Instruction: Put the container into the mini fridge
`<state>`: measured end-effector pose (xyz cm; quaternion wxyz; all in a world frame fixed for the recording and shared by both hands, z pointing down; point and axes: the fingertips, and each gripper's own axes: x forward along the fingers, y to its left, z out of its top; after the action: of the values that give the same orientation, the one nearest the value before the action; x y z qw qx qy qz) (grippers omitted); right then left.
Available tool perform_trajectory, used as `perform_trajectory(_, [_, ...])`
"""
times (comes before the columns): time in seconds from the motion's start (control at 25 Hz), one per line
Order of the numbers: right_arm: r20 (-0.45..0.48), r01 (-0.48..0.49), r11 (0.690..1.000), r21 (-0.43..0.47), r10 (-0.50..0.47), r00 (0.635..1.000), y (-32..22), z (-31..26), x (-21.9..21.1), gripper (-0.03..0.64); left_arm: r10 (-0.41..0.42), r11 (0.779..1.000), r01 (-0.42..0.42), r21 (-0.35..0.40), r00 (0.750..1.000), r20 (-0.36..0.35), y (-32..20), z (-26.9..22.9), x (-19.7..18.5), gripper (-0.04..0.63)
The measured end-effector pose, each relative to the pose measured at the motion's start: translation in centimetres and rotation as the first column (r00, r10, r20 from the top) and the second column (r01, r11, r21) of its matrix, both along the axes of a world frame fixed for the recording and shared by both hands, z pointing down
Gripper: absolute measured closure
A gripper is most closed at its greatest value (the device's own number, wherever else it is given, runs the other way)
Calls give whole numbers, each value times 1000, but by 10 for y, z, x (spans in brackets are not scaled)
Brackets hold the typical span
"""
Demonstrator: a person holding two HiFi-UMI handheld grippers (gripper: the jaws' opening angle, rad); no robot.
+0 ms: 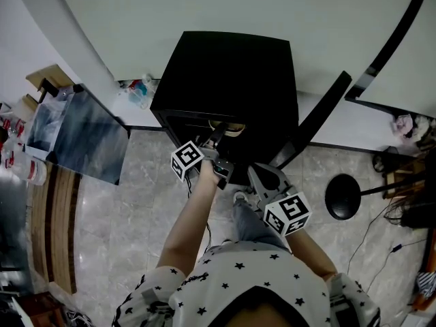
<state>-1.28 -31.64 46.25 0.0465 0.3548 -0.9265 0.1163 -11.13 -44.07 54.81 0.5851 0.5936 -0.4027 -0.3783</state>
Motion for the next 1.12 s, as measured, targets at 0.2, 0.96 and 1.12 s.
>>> perform_trajectory(0.2, [0, -13, 1000, 9, 13, 1000, 13, -2, 2, 624, 19, 1000, -20, 17, 999, 40, 18, -6, 1, 270])
perform_trajectory(0.96, [6, -43, 999, 21, 43, 999, 83, -7, 4, 624, 73, 991, -119, 68, 879, 471, 127, -36, 2, 577])
perform_trajectory(1.12, [6, -41, 999, 25, 41, 999, 101, -8, 3, 624, 73, 985, -151, 87, 812, 579, 154, -44, 4, 581])
